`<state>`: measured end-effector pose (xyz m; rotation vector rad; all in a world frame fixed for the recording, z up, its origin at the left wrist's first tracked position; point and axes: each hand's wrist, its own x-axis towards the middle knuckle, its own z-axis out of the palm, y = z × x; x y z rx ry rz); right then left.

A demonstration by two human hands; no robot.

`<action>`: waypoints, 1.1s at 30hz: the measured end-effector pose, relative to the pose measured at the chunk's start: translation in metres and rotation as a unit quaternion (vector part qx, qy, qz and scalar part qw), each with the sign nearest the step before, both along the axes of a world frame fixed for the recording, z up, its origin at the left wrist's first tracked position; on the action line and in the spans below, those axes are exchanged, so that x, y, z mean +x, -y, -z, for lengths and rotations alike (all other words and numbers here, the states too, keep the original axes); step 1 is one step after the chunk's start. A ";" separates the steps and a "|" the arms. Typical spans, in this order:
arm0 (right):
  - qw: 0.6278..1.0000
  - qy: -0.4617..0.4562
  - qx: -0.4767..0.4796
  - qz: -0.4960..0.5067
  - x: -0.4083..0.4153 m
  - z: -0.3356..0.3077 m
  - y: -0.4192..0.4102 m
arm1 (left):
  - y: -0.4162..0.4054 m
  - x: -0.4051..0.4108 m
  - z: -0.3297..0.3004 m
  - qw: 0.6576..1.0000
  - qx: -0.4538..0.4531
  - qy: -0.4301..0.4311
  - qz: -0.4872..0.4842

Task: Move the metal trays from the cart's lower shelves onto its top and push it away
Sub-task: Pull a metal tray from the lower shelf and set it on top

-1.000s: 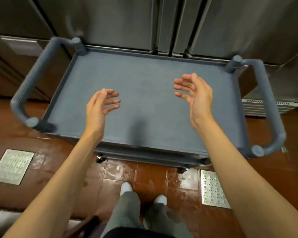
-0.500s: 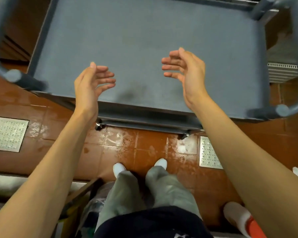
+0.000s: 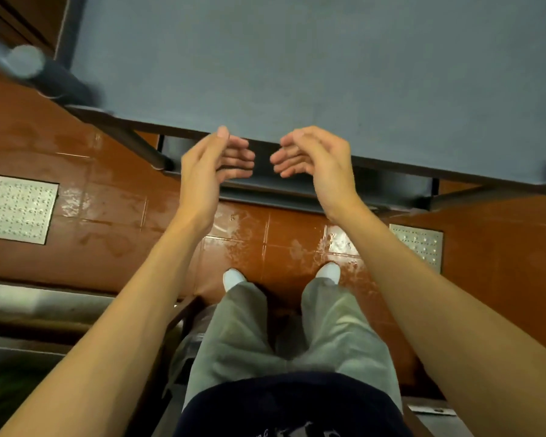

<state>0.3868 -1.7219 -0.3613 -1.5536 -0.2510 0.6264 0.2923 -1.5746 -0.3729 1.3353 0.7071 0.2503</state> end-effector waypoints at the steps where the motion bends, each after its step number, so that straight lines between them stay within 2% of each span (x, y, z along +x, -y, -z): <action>1: 1.000 0.000 -0.017 -0.020 -0.002 0.014 0.002 | 0.003 -0.004 0.011 1.000 0.007 -0.006 0.005; 7: 0.982 -0.014 -0.161 -0.099 0.008 0.129 0.033 | 0.015 -0.004 0.109 0.993 0.063 -0.081 0.054; 15: 0.947 -0.051 -0.283 -0.142 0.044 0.280 0.069 | 0.004 0.001 0.255 0.975 0.070 -0.181 0.107; 21: 0.877 -0.004 -0.403 -0.260 0.046 0.364 0.064 | -0.004 0.004 0.342 0.950 0.115 -0.229 0.178; 24: 0.829 0.041 -0.464 -0.309 0.043 0.395 0.056 | -0.005 0.009 0.377 0.922 0.183 -0.251 0.232; 29: 0.782 0.120 -0.535 -0.295 0.045 0.435 0.050 | -0.001 0.018 0.414 0.887 0.257 -0.274 0.270; 33: 0.769 0.142 -0.570 -0.253 0.055 0.456 0.057 | 0.001 0.021 0.436 0.862 0.292 -0.292 0.293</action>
